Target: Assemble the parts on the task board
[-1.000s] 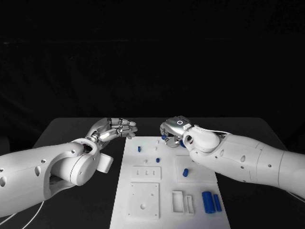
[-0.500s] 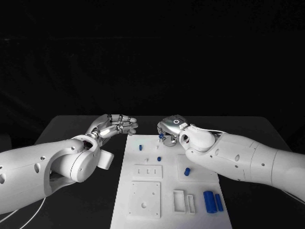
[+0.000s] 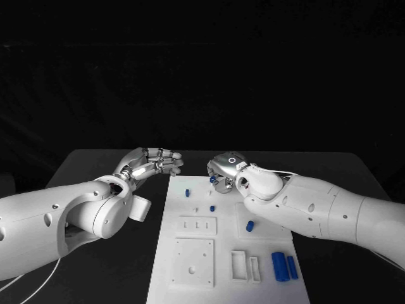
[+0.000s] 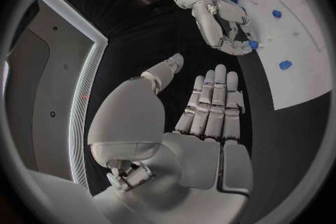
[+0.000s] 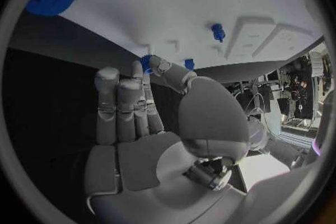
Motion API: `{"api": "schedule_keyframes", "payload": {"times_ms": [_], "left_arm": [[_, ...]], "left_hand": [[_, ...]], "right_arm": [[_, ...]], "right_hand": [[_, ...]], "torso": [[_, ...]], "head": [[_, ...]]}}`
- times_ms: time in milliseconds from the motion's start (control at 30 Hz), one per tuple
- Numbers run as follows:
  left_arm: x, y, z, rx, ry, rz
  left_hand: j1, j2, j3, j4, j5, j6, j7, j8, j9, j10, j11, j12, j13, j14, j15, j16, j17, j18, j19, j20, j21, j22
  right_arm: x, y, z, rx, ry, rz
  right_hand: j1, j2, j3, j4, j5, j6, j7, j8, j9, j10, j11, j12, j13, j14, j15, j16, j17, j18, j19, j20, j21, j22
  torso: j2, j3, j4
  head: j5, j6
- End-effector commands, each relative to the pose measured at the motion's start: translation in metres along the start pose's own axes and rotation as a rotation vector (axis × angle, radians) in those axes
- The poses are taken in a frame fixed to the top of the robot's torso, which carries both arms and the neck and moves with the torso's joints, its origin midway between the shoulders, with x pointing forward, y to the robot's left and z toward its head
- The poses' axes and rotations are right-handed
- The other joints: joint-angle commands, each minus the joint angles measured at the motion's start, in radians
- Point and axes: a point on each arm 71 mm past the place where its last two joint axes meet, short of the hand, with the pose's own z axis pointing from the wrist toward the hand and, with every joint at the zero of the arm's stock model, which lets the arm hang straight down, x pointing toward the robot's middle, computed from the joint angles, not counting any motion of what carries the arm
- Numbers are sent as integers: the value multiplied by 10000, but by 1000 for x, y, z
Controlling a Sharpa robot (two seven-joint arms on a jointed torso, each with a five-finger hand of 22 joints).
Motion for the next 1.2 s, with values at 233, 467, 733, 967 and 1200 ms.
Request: {"api": "schedule_keyframes", "payload": {"times_ms": [233, 467, 733, 967, 1200], "left_arm": [[2, -4, 1, 187, 120, 28], [2, -4, 1, 180, 110, 33], [1, -3, 1, 174, 100, 38], [0, -3, 1, 168, 67, 50], [-2, -3, 2, 158, 8, 85]], "left_hand": [[-56, 1, 56, -6, -49, -5, 55, -46, -10, -92, -1, -21, -7, -32, 28, -47, -5, 152, -62, 6, -33, 184], [-58, -1, 59, -8, -50, -6, 55, -46, -11, -95, 0, -20, -6, -33, 29, -51, -5, 152, -63, 7, -32, 184], [-59, 0, 61, -8, -50, -5, 55, -45, -11, -98, 1, -20, -6, -33, 29, -52, -5, 152, -64, 8, -32, 184], [-59, -2, 64, -11, -50, -5, 55, -45, -11, -102, 2, -20, -6, -33, 30, -54, -4, 152, -64, 8, -31, 184], [-57, -6, 67, -15, -50, -5, 54, -45, -11, -106, 3, -19, -6, -33, 30, -57, -4, 153, -66, 8, -31, 184]], "right_arm": [[3, 0, 1, -78, 241, -199], [3, 1, 0, -114, 322, -184], [3, 4, 0, -203, 341, -138], [4, 4, -1, -225, 388, -133], [4, 4, -1, -221, 419, -132]], "right_hand": [[112, 27, 66, 25, 25, 40, 5, 19, 17, 76, 3, -4, 21, -43, -86, 40, -16, 703, 18, -103, 59, 229], [107, 25, 68, 24, 25, 39, 6, 17, 17, 76, 3, -8, 25, -44, -86, 44, -19, 703, 14, -104, 67, 228], [105, 24, 68, 24, 25, 39, 6, 16, 18, 75, 4, -10, 27, -45, -86, 45, -21, 703, 11, -105, 69, 228], [99, 27, 69, 24, 25, 39, 6, 16, 18, 77, 4, -13, 32, -47, -85, 49, -23, 703, 8, -106, 76, 227], [93, 27, 71, 24, 25, 40, 7, 15, 19, 77, 4, -17, 37, -48, -85, 53, -26, 703, 3, -107, 82, 226]], "torso": [[40, -14, 3], [44, -16, -14], [51, -22, -10], [60, -45, 96], [70, -45, 97]], "head": [[1, -39], [33, -76], [40, -96], [-64, -99], [-23, -74]]}}
